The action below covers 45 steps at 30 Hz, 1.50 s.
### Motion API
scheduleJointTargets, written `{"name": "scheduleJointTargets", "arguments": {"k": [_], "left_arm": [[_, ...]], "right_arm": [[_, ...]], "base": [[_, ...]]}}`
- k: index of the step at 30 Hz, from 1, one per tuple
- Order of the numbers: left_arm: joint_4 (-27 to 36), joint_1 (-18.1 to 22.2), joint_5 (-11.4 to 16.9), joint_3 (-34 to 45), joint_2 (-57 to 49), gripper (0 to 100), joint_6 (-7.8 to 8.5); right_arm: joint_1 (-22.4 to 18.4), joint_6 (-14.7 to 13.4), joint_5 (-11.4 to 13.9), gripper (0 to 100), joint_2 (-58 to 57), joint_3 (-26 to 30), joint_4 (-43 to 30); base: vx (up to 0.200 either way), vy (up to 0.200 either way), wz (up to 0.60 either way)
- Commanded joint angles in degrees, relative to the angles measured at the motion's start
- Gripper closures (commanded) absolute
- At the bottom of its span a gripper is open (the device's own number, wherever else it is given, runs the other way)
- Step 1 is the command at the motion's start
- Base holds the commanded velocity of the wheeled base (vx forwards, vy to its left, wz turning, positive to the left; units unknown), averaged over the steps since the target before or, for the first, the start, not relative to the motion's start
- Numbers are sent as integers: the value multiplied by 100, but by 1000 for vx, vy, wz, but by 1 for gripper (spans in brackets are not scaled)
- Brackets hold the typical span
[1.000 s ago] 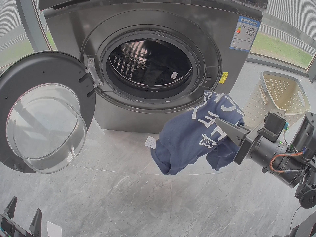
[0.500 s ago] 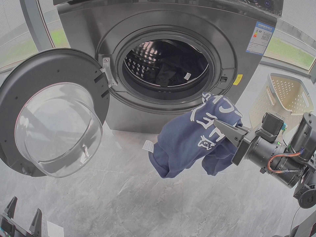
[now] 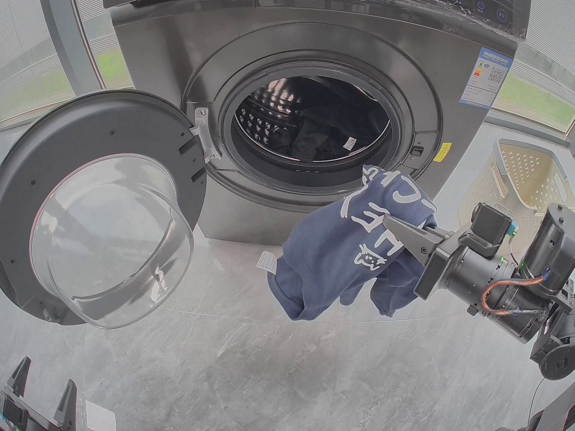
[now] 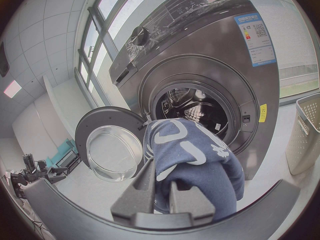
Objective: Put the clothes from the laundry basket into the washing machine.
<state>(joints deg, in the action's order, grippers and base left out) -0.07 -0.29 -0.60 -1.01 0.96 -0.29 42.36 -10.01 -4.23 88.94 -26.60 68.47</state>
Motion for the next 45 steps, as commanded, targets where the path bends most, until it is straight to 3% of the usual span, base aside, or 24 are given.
{"name": "scheduleJointTargets", "arguments": {"k": [1, 6, 13, 15, 16, 19, 22, 24, 27, 32, 37, 38, 40, 45], "left_arm": [[-1, 20, -2, 101, -79, 0, 73], [-1, 20, -2, 101, -79, 0, 3], [-1, 3, 42, 101, -52, 0, 91], [-125, 20, 139, 92, -96, 0, 170], [-239, 20, 236, -39, -88, 0, 135], [-432, 126, 1106, -1182, 246, 0, -41], [-371, 258, 2222, -1402, 1125, 0, -15], [-511, 284, 2811, -1411, 2268, 0, 3], [-1003, 144, 3039, -1437, 3156, 0, 64], [-2243, -604, 2978, -1367, 4878, 0, 91], [-2919, -1342, 2617, -1340, 5898, 0, 64], [-3139, -1526, 2415, -1358, 6276, 0, 73], [-3289, -1606, 2319, -1393, 6601, 0, 82], [-4528, -1790, 2336, -1525, 7972, 0, -23]], "right_arm": [[141, -10, -8, 100, 18, -117, -1], [299, -89, 1, 100, 123, -443, 8], [281, -221, -8, 100, 457, -952, 8], [237, -221, -16, 100, 510, -1023, 8], [237, -221, -16, 100, 519, -1049, 8], [237, -221, -175, 100, 572, -1163, 8], [220, -238, -271, 100, 668, -1374, 8], [141, -309, -289, 100, 783, -1559, 8], [18, -361, -280, 100, 923, -1647, 8], [-44, -370, -306, 100, 1222, -1972, 157], [-26, -370, -421, 100, 1292, -2086, 333], [-35, -370, -430, 100, 1283, -2069, 342], [-44, -370, -421, 100, 1275, -2051, 342], [-35, -361, -421, 100, 1204, -2025, 333]], "base": [[0, 0, 0], [0, 0, 0], [0, 0, 0], [0, 0, 0], [0, 0, 0], [0, 0, 0], [0, 0, 0], [0, 0, 0], [0, 0, 0], [0, 0, 0], [0, 0, 0], [0, 0, 0], [0, 0, 0], [0, 0, 0]]}}
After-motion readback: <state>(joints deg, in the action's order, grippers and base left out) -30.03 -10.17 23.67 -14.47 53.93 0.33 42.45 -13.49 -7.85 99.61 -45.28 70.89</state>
